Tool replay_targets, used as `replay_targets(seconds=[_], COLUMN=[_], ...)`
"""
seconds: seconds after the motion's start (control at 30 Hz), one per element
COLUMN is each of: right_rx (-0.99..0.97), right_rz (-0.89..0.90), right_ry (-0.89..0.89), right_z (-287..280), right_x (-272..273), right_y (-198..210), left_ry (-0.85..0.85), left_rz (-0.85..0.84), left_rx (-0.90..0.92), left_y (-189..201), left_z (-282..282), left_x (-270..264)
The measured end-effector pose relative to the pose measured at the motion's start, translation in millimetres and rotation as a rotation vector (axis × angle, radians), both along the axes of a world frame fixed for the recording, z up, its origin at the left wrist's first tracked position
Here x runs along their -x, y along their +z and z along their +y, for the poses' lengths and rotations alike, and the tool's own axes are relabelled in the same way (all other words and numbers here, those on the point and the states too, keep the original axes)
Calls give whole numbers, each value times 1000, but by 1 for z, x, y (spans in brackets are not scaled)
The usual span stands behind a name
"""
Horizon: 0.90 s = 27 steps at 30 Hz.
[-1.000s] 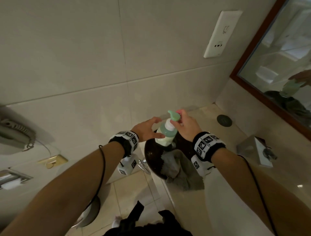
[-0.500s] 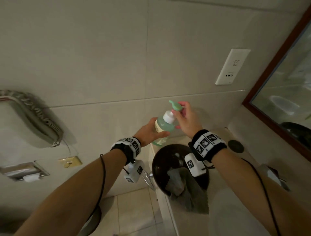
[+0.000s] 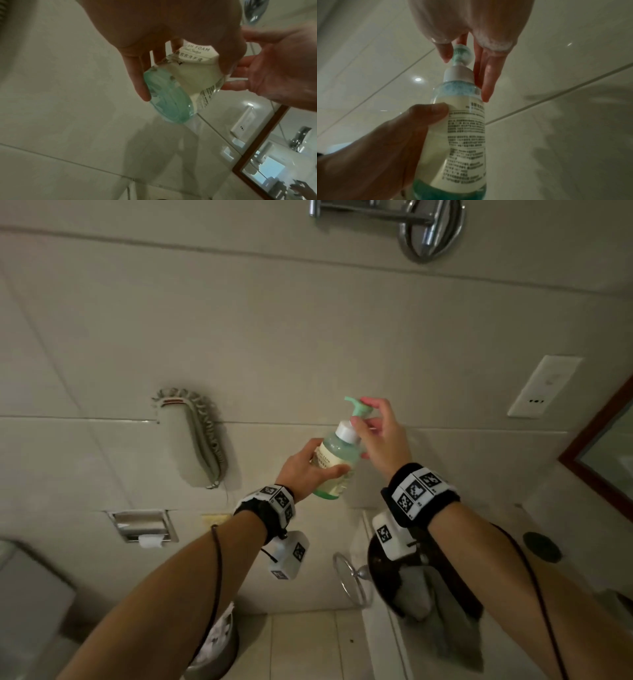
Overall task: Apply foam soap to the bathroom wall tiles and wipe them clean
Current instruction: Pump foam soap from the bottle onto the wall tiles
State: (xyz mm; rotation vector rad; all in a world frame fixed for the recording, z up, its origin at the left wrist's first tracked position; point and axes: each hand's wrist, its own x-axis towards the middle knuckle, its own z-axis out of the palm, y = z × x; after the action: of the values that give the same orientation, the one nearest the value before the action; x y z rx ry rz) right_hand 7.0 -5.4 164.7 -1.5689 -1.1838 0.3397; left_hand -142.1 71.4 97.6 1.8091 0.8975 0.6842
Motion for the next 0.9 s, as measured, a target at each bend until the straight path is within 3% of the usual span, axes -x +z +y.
replay_targets(seconds=[0.17, 0.53, 0.7, 0.9], right_rx=[36, -108, -179, -252], right_rz=[53, 93, 60, 46], right_ry=[124, 144, 166, 206], right_z=[23, 72, 101, 137], right_x=[93, 264, 303, 318], right_y=[15, 84, 140, 205], left_ry=[72, 151, 170, 202], left_rz=[-9, -37, -52, 11], left_rx=[-55, -263, -339, -522], left_y=[16, 82, 130, 187], left_z=[18, 53, 77, 110], left_x=[86, 262, 306, 314])
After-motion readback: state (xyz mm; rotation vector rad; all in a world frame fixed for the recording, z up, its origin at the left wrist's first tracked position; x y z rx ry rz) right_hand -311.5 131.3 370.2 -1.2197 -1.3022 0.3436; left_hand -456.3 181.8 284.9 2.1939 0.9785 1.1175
